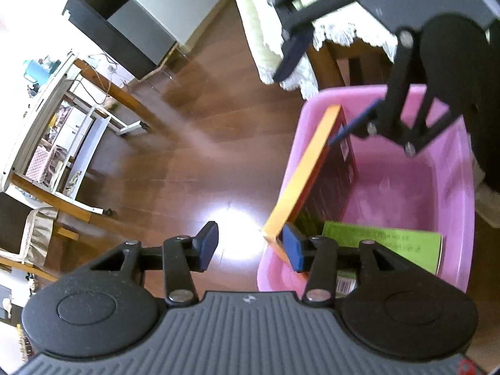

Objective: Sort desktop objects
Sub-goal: 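Lift both open grippers away from the package in the tub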

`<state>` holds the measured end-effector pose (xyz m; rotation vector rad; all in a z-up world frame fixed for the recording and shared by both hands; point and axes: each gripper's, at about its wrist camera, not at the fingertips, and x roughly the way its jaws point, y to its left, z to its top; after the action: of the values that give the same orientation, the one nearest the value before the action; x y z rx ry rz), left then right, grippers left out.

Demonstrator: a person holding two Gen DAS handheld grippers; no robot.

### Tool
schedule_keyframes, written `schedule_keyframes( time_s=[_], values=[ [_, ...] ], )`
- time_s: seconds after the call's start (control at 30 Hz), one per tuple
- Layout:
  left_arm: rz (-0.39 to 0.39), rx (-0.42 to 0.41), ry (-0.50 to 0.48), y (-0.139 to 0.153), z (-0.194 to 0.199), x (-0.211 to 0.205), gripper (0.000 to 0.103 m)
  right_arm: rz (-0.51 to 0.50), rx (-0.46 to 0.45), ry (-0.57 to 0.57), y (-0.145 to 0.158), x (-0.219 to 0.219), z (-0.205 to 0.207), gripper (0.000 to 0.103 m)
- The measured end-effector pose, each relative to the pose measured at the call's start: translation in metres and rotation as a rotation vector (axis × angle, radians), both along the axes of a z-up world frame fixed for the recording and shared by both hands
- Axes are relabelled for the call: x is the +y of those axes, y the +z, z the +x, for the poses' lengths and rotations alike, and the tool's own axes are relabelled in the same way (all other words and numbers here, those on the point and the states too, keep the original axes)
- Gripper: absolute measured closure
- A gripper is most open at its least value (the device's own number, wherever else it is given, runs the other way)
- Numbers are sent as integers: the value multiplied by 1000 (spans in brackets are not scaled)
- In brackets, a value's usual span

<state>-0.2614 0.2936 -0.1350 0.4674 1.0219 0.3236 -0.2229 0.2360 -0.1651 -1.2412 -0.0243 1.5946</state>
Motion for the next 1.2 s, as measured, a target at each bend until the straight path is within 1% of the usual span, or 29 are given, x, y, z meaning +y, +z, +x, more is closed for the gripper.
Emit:
schedule_keyframes(
  time_s=[0.1, 0.17, 0.27, 0.37, 0.43, 0.53, 0.63, 0.73, 0.8, 0.87, 0.93, 1.07, 1.2],
  values=[
    [-17, -17, -5, 8, 1, 0, 50, 6, 5, -5, 0, 1, 2, 45],
    [-9, -15, 1, 10, 2, 2, 50, 8, 10, -11, 1, 1, 3, 44],
    [-1, 12, 31, 8, 4, 7, 50, 10, 13, -13, 1, 1, 3, 44],
    [-9, 37, 48, 5, 6, 10, 50, 13, 17, -15, 2, -1, 4, 44],
    [4, 20, 50, 7, 5, 9, 50, 16, 22, -20, 2, -1, 4, 42],
    [-25, -34, 71, 15, 4, 12, 50, 18, 25, -25, 3, 1, 5, 39],
    [-13, -4, 87, 10, 9, 17, 49, 17, 24, -25, 3, 1, 5, 39],
    [-3, 69, 78, -2, 12, 18, 49, 11, 22, -28, 4, 1, 4, 38],
    [-19, 98, 73, -10, 11, 17, 49, 8, 21, -35, 3, 2, 5, 38],
    [-29, 109, 76, -18, 8, 16, 49, 6, 26, -40, 3, 3, 4, 38],
    [-32, 103, 93, -24, 5, 16, 49, 5, 27, -39, 2, 4, 4, 37],
    [-50, 84, 114, -24, 1, 19, 49, -2, 23, -37, 0, 5, 2, 37],
    [-26, 99, 102, -24, 1, 17, 48, -13, 17, -47, -2, 4, 4, 34]
  ],
)
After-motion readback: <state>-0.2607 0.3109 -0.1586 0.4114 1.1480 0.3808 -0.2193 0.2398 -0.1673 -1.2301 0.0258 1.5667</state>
